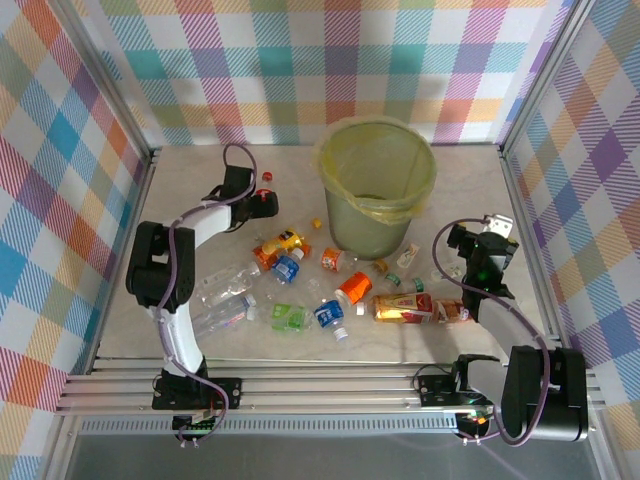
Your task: Put the plastic bottles in the bin
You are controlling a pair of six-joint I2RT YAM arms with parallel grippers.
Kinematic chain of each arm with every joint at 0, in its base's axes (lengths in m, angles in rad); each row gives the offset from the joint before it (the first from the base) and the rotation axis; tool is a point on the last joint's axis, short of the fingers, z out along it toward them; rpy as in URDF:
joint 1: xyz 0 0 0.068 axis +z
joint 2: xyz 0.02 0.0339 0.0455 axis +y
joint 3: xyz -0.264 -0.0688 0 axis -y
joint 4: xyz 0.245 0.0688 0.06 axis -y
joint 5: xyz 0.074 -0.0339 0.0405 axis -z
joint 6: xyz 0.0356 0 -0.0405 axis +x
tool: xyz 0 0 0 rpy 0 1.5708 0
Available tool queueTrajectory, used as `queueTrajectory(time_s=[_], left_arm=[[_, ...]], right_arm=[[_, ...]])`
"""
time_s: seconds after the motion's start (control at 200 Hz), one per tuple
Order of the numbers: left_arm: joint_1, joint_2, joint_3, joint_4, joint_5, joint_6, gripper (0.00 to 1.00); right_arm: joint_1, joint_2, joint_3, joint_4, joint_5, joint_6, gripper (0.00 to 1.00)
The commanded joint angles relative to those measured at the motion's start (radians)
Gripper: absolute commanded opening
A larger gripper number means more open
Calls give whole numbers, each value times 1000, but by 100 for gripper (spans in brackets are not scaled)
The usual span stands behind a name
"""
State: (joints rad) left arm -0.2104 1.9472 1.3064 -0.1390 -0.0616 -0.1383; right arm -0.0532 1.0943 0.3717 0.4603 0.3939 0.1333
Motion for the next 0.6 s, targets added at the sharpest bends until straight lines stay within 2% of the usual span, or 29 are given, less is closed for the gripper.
queueTrajectory(time_s=[0.0, 0.135, 0.27, 0.595], left_arm=[[-17, 43, 79, -85, 6, -12, 100], [-17, 108, 166, -176, 5, -27, 100], [-17, 158, 213, -217, 17, -51, 94], [-15, 226, 321, -253, -8, -54, 62]], right_arm=[[-7, -22, -18, -2, 30, 34, 100], [-8, -33, -22, 4, 33, 34, 100], [-8, -56, -31, 8, 40, 31, 100], [-11, -77, -39, 10, 46, 26, 100]])
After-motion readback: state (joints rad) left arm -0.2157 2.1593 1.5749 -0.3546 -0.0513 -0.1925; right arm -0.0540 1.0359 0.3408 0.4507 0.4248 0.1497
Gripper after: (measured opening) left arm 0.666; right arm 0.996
